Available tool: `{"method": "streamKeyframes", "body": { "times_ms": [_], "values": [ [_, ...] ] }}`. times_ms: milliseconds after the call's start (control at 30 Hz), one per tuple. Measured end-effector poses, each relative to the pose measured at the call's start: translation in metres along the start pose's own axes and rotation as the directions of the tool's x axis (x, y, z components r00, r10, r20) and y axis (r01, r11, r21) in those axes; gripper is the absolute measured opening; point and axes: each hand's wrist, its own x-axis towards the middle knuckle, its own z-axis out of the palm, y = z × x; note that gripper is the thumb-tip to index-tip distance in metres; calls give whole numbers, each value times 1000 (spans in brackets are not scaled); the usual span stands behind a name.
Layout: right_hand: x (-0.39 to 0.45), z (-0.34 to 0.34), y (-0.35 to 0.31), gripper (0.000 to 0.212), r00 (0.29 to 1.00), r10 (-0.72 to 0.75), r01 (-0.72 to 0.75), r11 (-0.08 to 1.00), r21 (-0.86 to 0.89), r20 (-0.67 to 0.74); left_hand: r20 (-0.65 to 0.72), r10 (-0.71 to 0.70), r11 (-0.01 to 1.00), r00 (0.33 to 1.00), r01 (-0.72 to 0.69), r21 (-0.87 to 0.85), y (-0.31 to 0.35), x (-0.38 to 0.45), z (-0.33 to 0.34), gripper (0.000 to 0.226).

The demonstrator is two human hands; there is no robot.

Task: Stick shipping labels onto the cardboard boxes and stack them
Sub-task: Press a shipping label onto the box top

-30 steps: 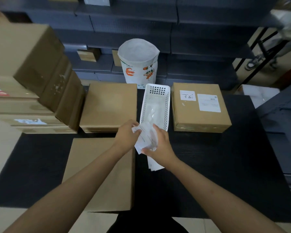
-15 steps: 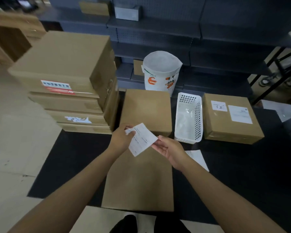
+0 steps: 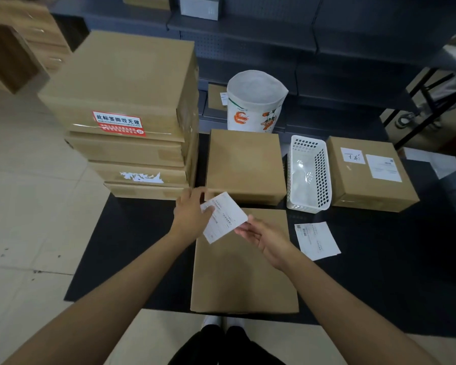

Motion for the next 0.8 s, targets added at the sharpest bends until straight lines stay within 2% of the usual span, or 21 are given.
{"method": "streamKeyframes", "body": {
  "times_ms": [33,67,167,233,367,567,800],
  "values": [
    [-1,0,0,22,1000,-13,12,999,-36,-17,-37,49,994,998,-44,103,1,-2,1,46],
    [-1,1,0,21,999,-26,24,997,-67,-36,-51,113,985,992,-105,136,4,-5,2,47],
    [-1,3,3,22,993,-84,73,989,-126,-87,78,301,954,950,-301,-11,20,-16,6,23],
    [0,4,6,24,988,-114,100,986,-130,-102,137,349,937,927,-340,-83,31,-26,12,16],
    [0,6,7,26,981,-167,150,976,-160,-101,106,289,943,952,-264,-202,39,-35,21,15],
    [-2,7,11,19,959,-256,215,934,-286,-118,45,242,953,969,-229,-201,34,-39,25,6],
    [-4,3,11,12,957,-280,241,910,-338,-71,76,235,955,969,-216,-203,32,-44,25,12]
  ]
}}
